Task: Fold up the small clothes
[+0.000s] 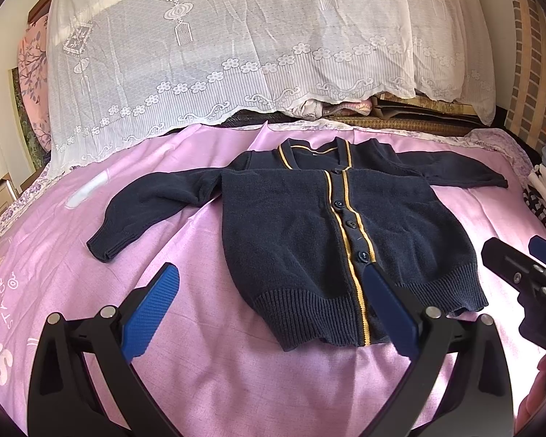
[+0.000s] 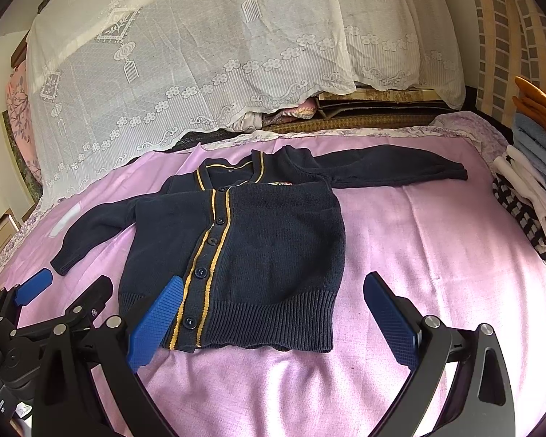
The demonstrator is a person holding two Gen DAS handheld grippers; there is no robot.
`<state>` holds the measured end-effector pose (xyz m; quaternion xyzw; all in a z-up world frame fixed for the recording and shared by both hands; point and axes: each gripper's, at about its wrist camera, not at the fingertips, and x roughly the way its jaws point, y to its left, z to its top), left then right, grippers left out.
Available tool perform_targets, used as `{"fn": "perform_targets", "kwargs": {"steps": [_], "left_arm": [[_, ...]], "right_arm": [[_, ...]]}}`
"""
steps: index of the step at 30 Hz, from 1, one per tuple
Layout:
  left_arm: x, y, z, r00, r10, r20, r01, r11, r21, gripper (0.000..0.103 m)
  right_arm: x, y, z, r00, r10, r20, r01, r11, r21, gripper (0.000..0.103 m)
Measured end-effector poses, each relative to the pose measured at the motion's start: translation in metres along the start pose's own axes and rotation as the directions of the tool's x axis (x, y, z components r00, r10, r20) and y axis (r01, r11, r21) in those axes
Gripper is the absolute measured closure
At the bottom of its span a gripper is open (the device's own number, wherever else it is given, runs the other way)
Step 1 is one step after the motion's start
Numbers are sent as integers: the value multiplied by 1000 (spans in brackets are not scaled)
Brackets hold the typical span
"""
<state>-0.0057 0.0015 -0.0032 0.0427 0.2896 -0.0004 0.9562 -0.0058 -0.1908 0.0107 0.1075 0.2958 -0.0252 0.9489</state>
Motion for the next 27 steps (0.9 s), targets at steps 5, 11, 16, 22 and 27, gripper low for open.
{"fn": "perform_targets", "kwargs": {"steps": [5,11,16,22,27], "left_arm": [[1,0,0,1000,-3,-6,3,1000,-1,4],[2,0,0,1000,-3,-6,3,1000,0,4],[4,-2,0,1000,-13,-21,13,1000,6,5],[19,3,0,991,-98,-95,95,995,-37,4],[39,5,-3,972,-165,-169,155,986,-67,4]], "right_arm": [[0,0,0,1000,3,5,-3,1000,3,3],[1,-2,1,1000,4,12,-4,1000,2,3],[2,-2,0,1000,8,16,-8,1000,7,3],[14,-5,-11,996,18,-87,-14,999,45,3],[21,-14,-6,990,61,-127,-53,996,67,3]]}}
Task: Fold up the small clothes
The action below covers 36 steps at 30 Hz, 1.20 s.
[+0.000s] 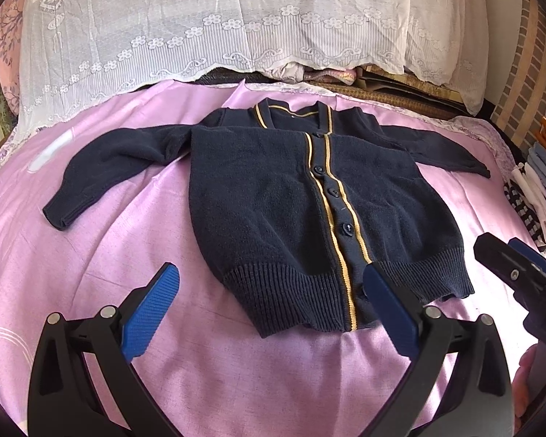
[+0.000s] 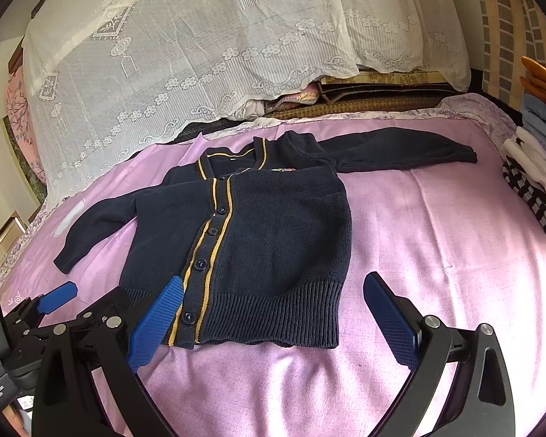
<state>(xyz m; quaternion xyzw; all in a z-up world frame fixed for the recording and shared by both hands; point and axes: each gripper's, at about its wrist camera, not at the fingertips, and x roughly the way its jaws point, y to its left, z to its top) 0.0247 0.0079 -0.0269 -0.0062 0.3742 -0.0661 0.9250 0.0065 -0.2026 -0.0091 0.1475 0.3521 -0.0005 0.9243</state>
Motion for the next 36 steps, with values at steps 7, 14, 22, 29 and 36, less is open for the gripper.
{"fn": "perform_targets", "kwargs": {"steps": [7,14,22,29,36], "left_arm": [[31,13,0,975,-189,-114,180,980,-82,4],[75,38,-7,884,-414,-216,339,887,-312,4],[85,65,-3,786,-600,-148,476,740,-474,5],[83,64,0,761,-630,-156,506,726,-466,17],[81,65,-14,722,-675,-150,542,687,-483,17]], "right_arm": [[19,-43,9,993,108,-44,-103,989,104,3],[60,-89,-6,916,384,-112,-304,850,431,3],[60,-75,-11,889,443,-116,-360,832,421,14],[71,-79,-16,856,496,-144,-385,798,464,45],[71,-78,-21,866,467,-178,-371,840,397,65]]}}
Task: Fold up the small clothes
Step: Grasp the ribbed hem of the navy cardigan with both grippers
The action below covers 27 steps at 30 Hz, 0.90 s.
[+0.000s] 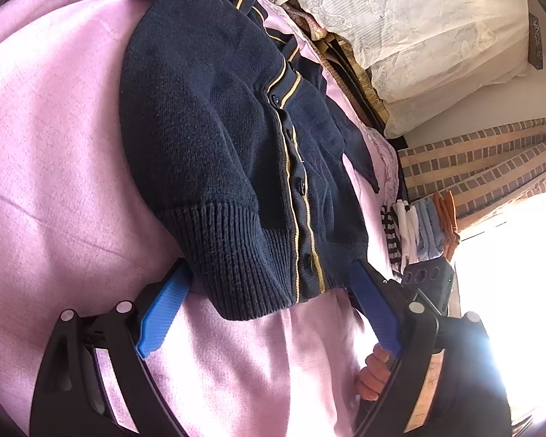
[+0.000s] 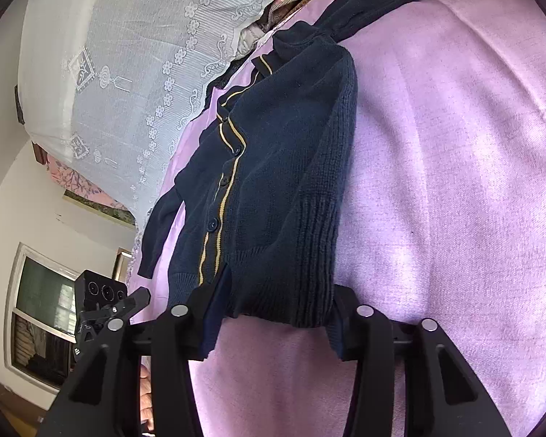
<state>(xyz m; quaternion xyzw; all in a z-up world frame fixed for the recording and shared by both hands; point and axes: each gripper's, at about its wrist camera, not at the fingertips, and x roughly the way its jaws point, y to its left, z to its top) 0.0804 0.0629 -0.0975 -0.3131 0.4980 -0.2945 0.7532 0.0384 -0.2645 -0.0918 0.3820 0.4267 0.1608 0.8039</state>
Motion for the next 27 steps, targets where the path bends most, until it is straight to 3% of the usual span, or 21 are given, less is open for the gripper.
{"fn": "perform_targets", "kwargs": {"steps": [1,3,4,5,6,8,13,14,15,16,17,19,23,24,27], "left_arm": [[1,0,2,1000,3,12,-3,1000,6,17],[3,1,7,999,8,43,-8,1000,8,17],[3,3,10,999,6,53,-6,1000,8,19],[2,3,12,998,11,65,-12,1000,11,32],[1,3,13,997,23,71,-24,999,22,59],[-2,2,12,998,19,65,-21,999,32,85],[-24,-14,7,990,51,131,-65,992,109,86],[-27,-14,8,990,48,135,-63,992,110,81],[-29,-11,9,987,60,149,-76,992,101,57],[-29,-7,10,982,91,167,-106,991,80,41],[-27,0,12,973,142,181,-153,987,48,19],[-17,10,14,976,169,139,-174,984,25,29],[-12,5,13,987,126,103,-134,988,77,88],[-12,4,12,989,108,102,-117,989,87,90],[-26,-9,6,978,140,151,-159,980,122,92]], "right_arm": [[2,-3,1,1000,7,-3,-7,1000,8,77],[1,-10,3,999,41,1,-41,998,52,90],[-1,-12,4,998,58,8,-59,996,69,91],[-3,-13,5,998,67,14,-68,995,74,91],[-4,-13,5,998,65,21,-67,995,72,92],[-4,-11,5,998,59,27,-61,996,63,92],[-7,-13,4,997,64,33,-66,995,70,93],[-9,-12,4,997,67,38,-69,995,70,93],[-9,-11,4,997,65,40,-67,996,66,93],[-9,-10,4,997,60,40,-62,996,62,93],[-8,-10,4,998,54,36,-56,997,61,93],[-7,-12,4,998,47,29,-49,997,63,94],[-9,-9,3,998,42,40,-44,998,52,95],[-10,-8,3,998,42,48,-44,998,48,96],[-20,0,1,995,64,79,-67,997,33,97]]}}
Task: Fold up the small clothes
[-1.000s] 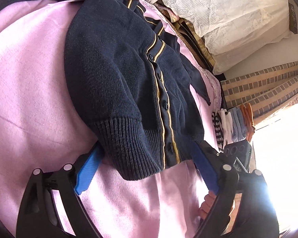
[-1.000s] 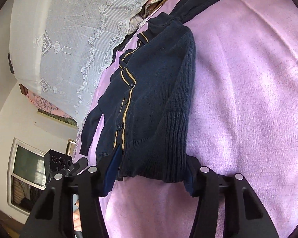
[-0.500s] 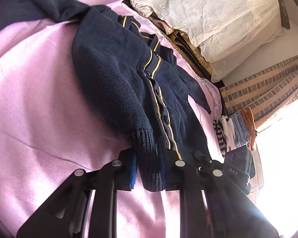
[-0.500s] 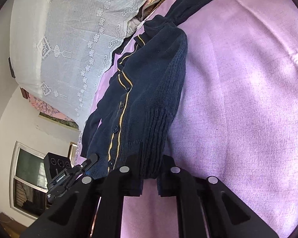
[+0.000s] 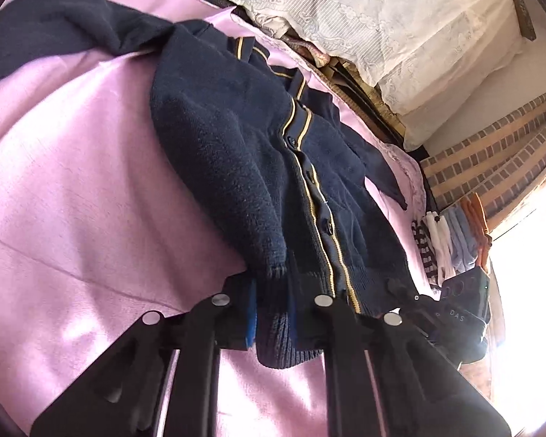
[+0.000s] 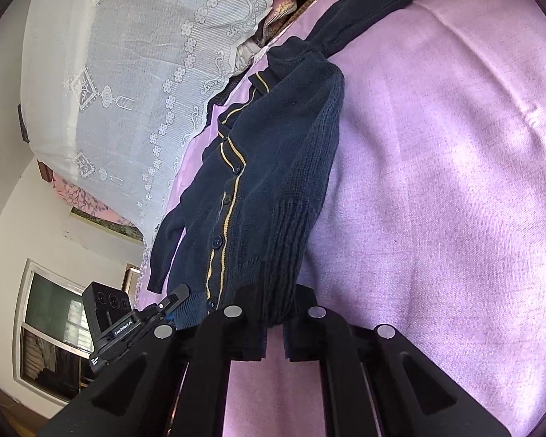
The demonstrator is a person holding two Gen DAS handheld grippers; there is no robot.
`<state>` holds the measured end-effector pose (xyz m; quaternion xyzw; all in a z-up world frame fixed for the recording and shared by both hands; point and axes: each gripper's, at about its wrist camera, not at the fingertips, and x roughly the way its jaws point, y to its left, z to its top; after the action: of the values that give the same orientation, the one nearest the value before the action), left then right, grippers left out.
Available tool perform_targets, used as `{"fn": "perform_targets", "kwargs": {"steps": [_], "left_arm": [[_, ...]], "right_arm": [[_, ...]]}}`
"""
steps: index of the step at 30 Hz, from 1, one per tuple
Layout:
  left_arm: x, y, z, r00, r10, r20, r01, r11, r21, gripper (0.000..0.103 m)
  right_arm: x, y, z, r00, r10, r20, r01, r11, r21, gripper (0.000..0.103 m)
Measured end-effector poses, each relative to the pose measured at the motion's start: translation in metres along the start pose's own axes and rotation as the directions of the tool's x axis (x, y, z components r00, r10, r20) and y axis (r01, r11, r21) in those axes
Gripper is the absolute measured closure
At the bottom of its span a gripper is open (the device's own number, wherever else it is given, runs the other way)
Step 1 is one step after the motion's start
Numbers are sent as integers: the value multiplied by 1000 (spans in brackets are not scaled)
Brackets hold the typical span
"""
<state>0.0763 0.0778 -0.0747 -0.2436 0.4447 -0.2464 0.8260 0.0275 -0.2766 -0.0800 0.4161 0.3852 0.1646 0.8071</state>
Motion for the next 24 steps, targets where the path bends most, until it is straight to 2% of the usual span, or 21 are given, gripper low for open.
{"fn": "perform_targets", "kwargs": {"steps": [3,6,9,12,15,17,18,20,22,24], "left_arm": [[-29,-12,-5,999,-29,16,28,999,33,92],[-46,-19,-24,999,45,-3,-44,993,112,92],[-44,-5,-48,993,92,-76,-83,991,107,92],[-39,13,-67,990,76,-118,-71,996,49,89],[-50,21,-70,994,19,-104,-20,1000,-1,84],[-60,23,-70,996,33,-79,-33,999,1,76],[-65,24,-68,997,55,-60,-55,998,11,70],[-75,30,-62,995,97,-30,-96,995,9,65],[-73,37,-49,994,104,-40,-104,995,-4,64],[-63,39,-38,992,108,-60,-109,994,-10,64]], "right_arm": [[-20,18,-12,999,28,16,-27,997,-76,97],[-32,29,-37,1000,7,-12,-9,986,-164,97],[-34,25,-62,997,-56,-52,43,975,-216,97],[-33,9,-75,991,-93,-96,72,978,-197,98],[-31,0,-74,986,-87,-142,63,984,-169,97],[-35,-4,-69,988,-67,-139,48,990,-131,94],[-38,-4,-66,990,-60,-130,44,992,-122,92],[-43,-1,-59,992,-80,-102,66,989,-131,86],[-43,1,-52,991,-100,-87,88,987,-134,72],[-37,4,-48,991,-86,-102,73,989,-127,61]]}}
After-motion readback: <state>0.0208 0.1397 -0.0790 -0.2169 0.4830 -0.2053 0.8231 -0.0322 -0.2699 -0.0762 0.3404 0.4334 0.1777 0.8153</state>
